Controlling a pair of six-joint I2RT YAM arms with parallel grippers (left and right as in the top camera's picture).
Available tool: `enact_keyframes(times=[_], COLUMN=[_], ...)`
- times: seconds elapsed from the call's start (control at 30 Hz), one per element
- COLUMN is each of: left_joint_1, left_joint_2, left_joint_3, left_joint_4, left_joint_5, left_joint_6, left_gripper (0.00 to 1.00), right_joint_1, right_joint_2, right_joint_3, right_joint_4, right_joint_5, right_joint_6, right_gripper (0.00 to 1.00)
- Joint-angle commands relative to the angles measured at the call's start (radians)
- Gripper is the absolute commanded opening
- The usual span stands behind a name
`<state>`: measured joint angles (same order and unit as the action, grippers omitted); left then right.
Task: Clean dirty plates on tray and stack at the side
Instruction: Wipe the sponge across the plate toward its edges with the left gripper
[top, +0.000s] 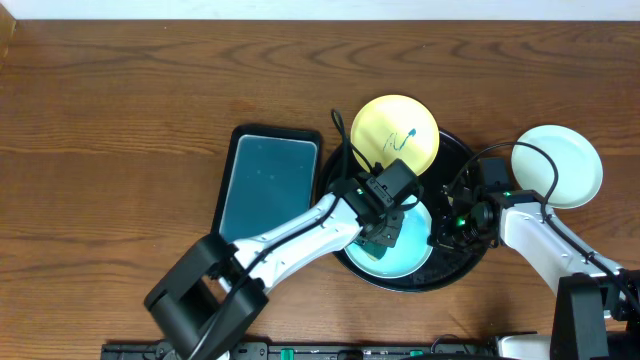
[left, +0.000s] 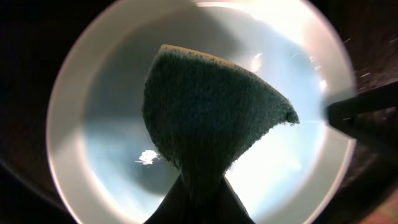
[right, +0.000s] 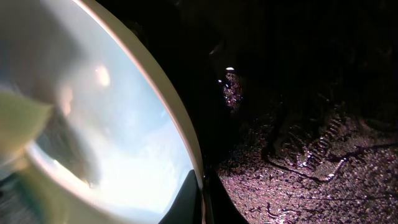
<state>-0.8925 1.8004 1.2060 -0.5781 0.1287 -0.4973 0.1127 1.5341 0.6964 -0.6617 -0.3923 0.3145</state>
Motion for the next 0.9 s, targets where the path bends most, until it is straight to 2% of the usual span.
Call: enact_keyframes(times=[0.0, 0.3, 0.5, 0.73, 0.87], left_joint_1=[-0.005, -0.069, -0.084, -0.084, -0.079], left_joint_2=[-0.009, 0.024, 0.072, 0.124, 0.128], left_joint_3=[0.008, 0.004, 0.003, 0.001, 0.001], left_joint_4=[0.003, 0.114, 0.128, 0.127, 0.077], left_joint_5=[-0.004, -0.006, -0.013, -0.016, -0.166], left_joint_6=[-0.098, -0.178, -0.270, -0.256, -0.213], left_gripper=[0.08, 0.08, 0.08, 0.07, 0.07], right_joint_1=[0.000, 0.000, 0.000, 0.000, 0.000], right_joint_2=[0.005, 0.005, 0.005, 0.005, 0.005], right_joint_3=[-0.006, -0.006, -0.006, -0.006, -0.006], right_joint_4=[-0.011, -0.012, -0.012, -0.012, -0.013], right_joint_5=[0.026, 0.026, 0.026, 0.026, 0.026], right_joint_6=[-0.001, -0.001, -0.001, -0.002, -0.002], right_gripper=[0.01, 0.01, 0.01, 0.01, 0.01])
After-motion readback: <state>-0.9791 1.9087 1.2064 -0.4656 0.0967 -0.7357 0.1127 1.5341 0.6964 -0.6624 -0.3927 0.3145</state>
